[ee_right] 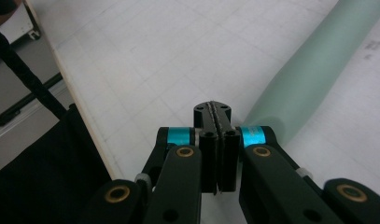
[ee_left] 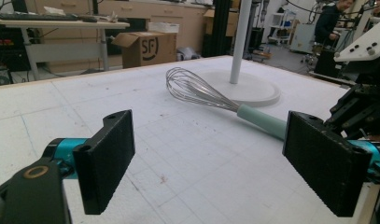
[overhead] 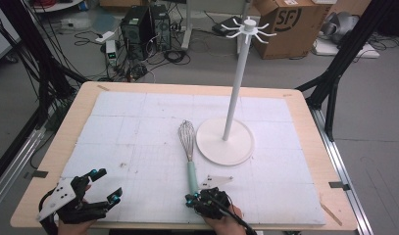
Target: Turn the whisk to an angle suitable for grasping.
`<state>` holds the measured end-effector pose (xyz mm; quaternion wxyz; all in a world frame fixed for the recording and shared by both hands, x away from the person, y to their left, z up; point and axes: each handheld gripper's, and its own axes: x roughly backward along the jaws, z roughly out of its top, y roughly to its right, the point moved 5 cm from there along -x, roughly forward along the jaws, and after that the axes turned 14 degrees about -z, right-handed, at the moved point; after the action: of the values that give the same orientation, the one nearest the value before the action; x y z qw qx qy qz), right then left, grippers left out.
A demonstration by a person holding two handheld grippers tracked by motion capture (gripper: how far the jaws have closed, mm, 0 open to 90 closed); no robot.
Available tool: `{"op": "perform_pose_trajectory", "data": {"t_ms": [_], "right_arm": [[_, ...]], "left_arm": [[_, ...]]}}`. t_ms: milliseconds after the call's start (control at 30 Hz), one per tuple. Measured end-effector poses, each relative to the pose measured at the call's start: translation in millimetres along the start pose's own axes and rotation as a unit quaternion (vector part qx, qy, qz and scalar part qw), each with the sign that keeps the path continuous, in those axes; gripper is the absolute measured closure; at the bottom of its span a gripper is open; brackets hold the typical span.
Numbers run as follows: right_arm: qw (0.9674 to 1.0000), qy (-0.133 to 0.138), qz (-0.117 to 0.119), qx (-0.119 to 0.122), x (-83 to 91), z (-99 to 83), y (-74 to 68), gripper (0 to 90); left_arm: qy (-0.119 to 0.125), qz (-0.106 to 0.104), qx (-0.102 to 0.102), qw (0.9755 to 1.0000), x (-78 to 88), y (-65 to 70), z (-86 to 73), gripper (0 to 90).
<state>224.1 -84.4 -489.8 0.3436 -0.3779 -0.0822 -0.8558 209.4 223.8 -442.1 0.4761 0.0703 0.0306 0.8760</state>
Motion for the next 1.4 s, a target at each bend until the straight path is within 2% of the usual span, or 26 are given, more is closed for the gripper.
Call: {"op": "perform_pose_trajectory", "data": {"t_ms": [167, 633, 867, 1000, 1033, 1067, 1400], "right_arm": [[0.9999, 0.007, -0.012, -0.008, 5.2, -0.2, 8.4, 89.9], [0.9983, -0.005, -0.054, -0.02, 16.6, -6.7, 36.4, 89.9], [0.9955, -0.007, -0.084, -0.043, 27.2, -18.2, 62.3, 89.8], [0.9931, 0.003, -0.099, -0.063, 31.4, -20.5, 79.1, 89.8], [0.9931, 0.003, -0.099, -0.063, 31.4, -20.5, 79.1, 89.8], [0.992, 0.007, -0.104, -0.072, 32.1, -20.1, 86.8, 89.7], [0.9878, 0.016, -0.119, -0.099, 25.2, -10.0, 107.9, 89.6]], "left_arm": [[-0.001, -0.001, 0.001, 1.0, -0.6, 0.3, -0.5, 17.6], [-0.002, 0.001, 0.0, 1.0, 0.4, -0.2, -0.6, 17.7], [-0.004, -0.001, 0.0, 1.0, -0.6, 0.4, -1.0, 17.8], [-0.005, -0.001, 0.0, 1.0, -1.2, 0.4, -1.4, 17.9], [-0.006, -0.001, -0.001, 1.0, -1.2, 0.2, -1.6, 17.9], [-0.007, 0.0, 0.0, 1.0, -1.4, 0.3, -1.7, 17.9], [-0.009, 0.0, -0.001, 1.0, -0.8, 0.0, -2.1, 18.0]]}}
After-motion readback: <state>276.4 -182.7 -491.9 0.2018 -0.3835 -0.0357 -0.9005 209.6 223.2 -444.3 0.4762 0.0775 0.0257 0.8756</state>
